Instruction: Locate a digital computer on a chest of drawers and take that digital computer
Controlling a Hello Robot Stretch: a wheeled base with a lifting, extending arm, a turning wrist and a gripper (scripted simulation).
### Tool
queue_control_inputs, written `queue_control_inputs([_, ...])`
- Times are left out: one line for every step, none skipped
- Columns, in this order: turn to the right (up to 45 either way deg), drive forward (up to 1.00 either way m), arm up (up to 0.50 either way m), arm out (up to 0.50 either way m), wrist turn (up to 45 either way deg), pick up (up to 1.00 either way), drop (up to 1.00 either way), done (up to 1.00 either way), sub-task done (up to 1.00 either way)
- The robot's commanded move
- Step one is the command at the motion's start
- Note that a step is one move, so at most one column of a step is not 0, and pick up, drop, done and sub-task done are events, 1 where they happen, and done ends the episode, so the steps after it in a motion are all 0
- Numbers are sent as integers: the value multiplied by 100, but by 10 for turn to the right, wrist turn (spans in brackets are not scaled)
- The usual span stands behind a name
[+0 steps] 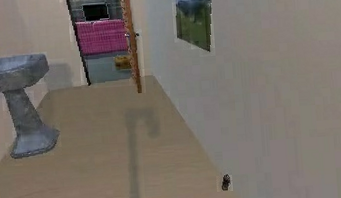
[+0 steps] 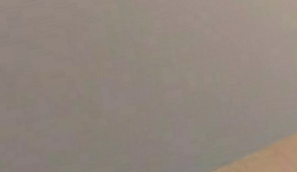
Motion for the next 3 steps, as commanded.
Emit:
queue_control_inputs([-150, 0, 0, 0, 0, 0, 0, 0, 0])
queue_control_inputs([0, 100, 0, 0, 0, 0, 0, 0, 0])
queue_control_inputs([-30, 0, 0, 0, 0, 0, 0, 0, 0])
